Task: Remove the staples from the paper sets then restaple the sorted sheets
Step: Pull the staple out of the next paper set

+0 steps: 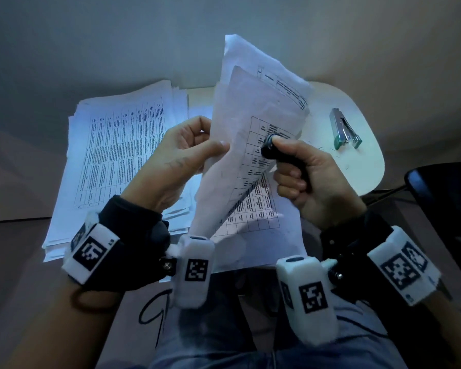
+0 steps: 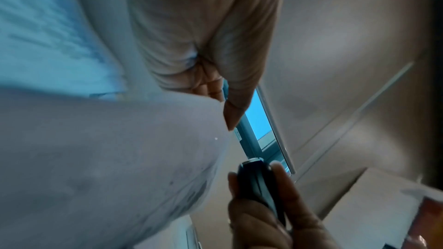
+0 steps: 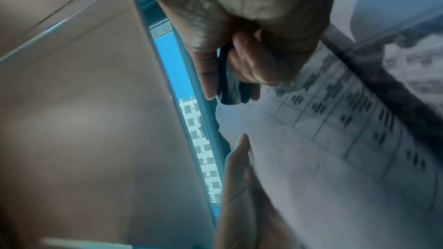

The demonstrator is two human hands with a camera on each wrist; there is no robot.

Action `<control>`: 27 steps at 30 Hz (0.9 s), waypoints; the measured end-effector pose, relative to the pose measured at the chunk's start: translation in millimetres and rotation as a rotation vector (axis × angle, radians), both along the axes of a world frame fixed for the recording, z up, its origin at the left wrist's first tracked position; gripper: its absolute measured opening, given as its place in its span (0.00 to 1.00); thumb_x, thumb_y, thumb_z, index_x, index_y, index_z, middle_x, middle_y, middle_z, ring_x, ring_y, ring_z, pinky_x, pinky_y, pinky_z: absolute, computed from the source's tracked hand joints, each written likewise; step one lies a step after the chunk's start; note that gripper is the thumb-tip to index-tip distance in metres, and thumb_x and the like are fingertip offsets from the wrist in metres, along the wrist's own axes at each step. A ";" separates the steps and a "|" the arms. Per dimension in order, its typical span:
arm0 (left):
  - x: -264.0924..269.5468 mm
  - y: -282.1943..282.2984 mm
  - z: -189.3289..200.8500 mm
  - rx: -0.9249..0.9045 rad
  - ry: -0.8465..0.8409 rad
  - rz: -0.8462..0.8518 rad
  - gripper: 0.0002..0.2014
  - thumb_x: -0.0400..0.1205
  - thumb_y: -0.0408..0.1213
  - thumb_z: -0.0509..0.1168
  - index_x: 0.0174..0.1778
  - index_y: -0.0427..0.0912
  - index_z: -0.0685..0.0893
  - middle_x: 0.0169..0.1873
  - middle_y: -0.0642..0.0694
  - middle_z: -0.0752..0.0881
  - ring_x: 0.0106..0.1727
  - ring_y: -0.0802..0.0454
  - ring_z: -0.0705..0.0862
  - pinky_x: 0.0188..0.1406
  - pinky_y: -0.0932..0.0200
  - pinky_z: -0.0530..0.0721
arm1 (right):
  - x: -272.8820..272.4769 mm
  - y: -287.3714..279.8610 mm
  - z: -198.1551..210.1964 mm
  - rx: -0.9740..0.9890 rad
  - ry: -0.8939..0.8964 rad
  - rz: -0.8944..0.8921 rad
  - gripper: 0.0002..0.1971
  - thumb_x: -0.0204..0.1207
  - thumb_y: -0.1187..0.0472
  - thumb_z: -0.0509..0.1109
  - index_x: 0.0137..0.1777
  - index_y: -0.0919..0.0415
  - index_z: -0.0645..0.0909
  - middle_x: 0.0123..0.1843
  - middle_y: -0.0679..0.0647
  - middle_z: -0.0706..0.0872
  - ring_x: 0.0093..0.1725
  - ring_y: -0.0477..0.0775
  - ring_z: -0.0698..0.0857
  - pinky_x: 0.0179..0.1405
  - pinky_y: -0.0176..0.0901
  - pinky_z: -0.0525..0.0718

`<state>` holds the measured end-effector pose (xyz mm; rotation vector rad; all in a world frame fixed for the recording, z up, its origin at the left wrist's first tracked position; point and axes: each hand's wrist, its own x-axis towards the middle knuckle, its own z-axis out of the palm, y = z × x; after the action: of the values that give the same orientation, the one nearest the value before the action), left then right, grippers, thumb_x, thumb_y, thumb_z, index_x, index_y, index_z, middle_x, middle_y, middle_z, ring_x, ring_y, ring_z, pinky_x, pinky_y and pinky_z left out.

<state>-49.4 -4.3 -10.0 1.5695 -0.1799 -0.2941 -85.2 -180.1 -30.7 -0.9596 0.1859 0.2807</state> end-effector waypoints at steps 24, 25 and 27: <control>15.1 13.6 13.1 0.249 -0.137 -0.022 0.25 0.75 0.25 0.70 0.65 0.49 0.77 0.53 0.48 0.85 0.37 0.52 0.85 0.45 0.56 0.87 | -6.9 29.7 4.6 -1.131 -0.492 -0.238 0.18 0.69 0.50 0.77 0.48 0.57 0.73 0.41 0.51 0.86 0.41 0.54 0.85 0.45 0.48 0.82; 13.3 15.8 13.5 0.278 -0.148 -0.043 0.28 0.71 0.27 0.70 0.66 0.51 0.77 0.56 0.49 0.83 0.37 0.51 0.84 0.45 0.55 0.86 | -11.0 34.7 3.8 -1.104 -0.480 -0.228 0.17 0.68 0.50 0.77 0.47 0.58 0.74 0.40 0.51 0.87 0.41 0.53 0.85 0.44 0.49 0.82; 10.3 17.3 13.2 0.272 -0.158 -0.035 0.29 0.68 0.29 0.69 0.65 0.53 0.77 0.56 0.50 0.82 0.35 0.52 0.82 0.43 0.54 0.86 | -15.8 43.6 -0.4 -1.094 -0.468 -0.214 0.18 0.68 0.50 0.77 0.47 0.59 0.75 0.41 0.53 0.87 0.42 0.57 0.86 0.44 0.52 0.82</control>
<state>-39.1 13.0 3.2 1.8622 -0.3001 -0.2289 -101.0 -136.4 -31.1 -2.0365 -0.0084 -0.2981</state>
